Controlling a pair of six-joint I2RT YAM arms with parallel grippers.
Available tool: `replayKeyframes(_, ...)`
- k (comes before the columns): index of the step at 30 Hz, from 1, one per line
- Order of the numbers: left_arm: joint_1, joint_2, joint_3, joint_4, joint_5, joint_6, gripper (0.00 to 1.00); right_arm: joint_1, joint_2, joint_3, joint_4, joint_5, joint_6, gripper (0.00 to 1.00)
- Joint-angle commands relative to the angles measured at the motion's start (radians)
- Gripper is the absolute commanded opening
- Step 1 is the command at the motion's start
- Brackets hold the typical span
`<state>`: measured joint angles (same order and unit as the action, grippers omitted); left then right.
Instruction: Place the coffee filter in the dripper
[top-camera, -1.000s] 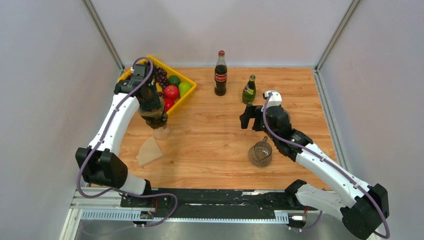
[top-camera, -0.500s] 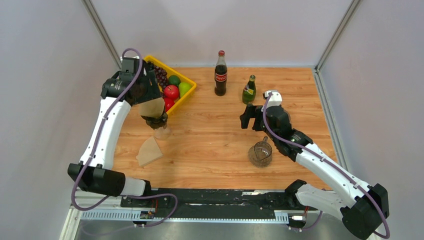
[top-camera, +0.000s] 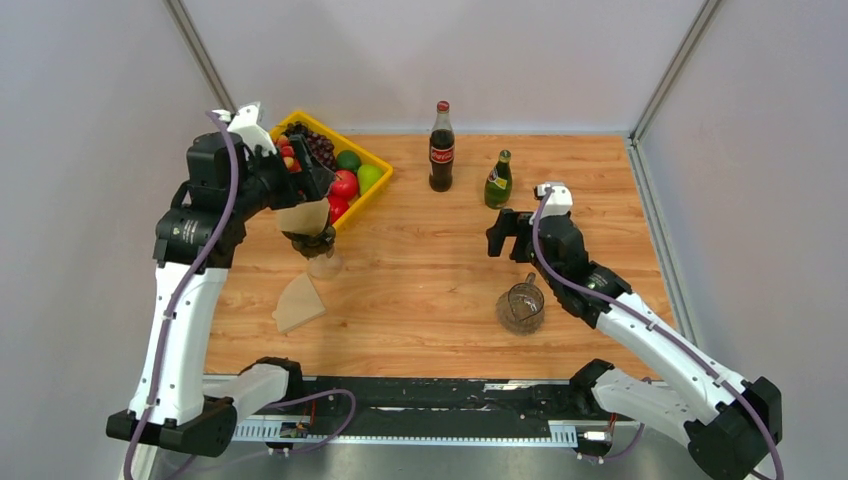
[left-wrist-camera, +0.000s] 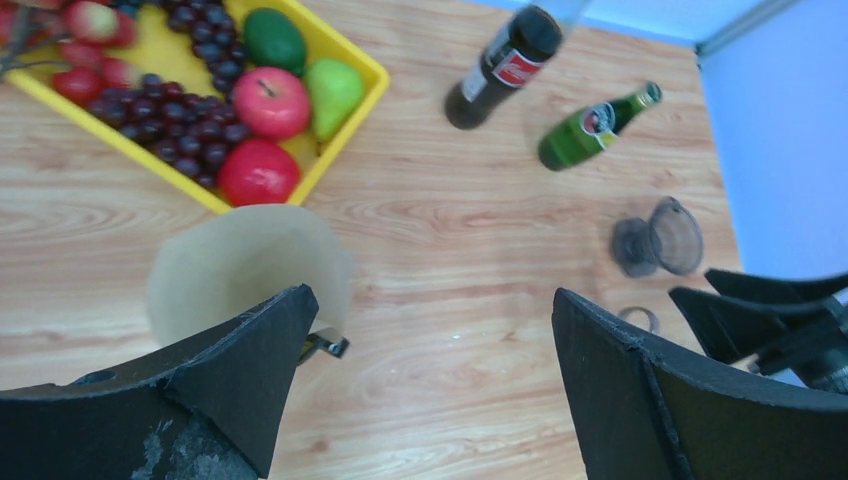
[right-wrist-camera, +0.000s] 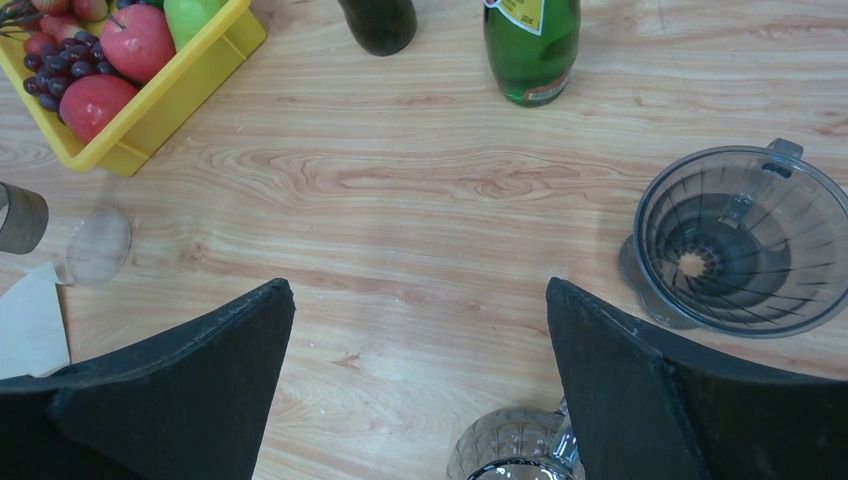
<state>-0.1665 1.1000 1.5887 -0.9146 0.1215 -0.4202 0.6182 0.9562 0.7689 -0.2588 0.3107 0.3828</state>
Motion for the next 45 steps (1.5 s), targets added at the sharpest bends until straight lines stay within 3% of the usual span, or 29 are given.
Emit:
replayKeyframes(1, -0.059, 0.016, -0.071, 0.084, 0.113, 0.016, 1.00, -0.011, -0.031, -0.006, -0.011, 0.038, -0.001, 1.00)
replayKeyframes(5, -0.209, 0.066, -0.092, 0.095, 0.017, 0.028, 1.00, -0.026, -0.036, 0.000, -0.043, 0.063, 0.012, 1.00)
replayKeyframes(11, -0.389, 0.138, -0.177, 0.205, 0.027, 0.025, 1.00, -0.094, -0.031, -0.002, -0.085, 0.043, 0.055, 1.00)
replayKeyframes(17, -0.483, 0.189, -0.404, 0.440, 0.087, -0.054, 1.00, -0.306, 0.007, -0.017, -0.113, -0.085, 0.088, 1.00)
replayKeyframes(23, -0.583, 0.246, -0.489, 0.507, -0.054, -0.107, 1.00, -0.490, 0.062, -0.016, -0.116, -0.123, 0.093, 1.00)
replayKeyframes(31, -0.600, 0.266, -0.604, 0.607, -0.066, -0.173, 1.00, -0.662, 0.224, 0.034, -0.106, -0.165, 0.088, 0.99)
replayKeyframes(40, -0.603, 0.292, -0.649, 0.619, -0.052, -0.197, 1.00, -0.671, 0.403, 0.103, -0.063, -0.211, 0.084, 0.79)
replayKeyframes(45, -0.603, 0.298, -0.656, 0.610, -0.057, -0.195, 1.00, -0.672, 0.469, 0.108, -0.034, -0.232, 0.090, 0.57)
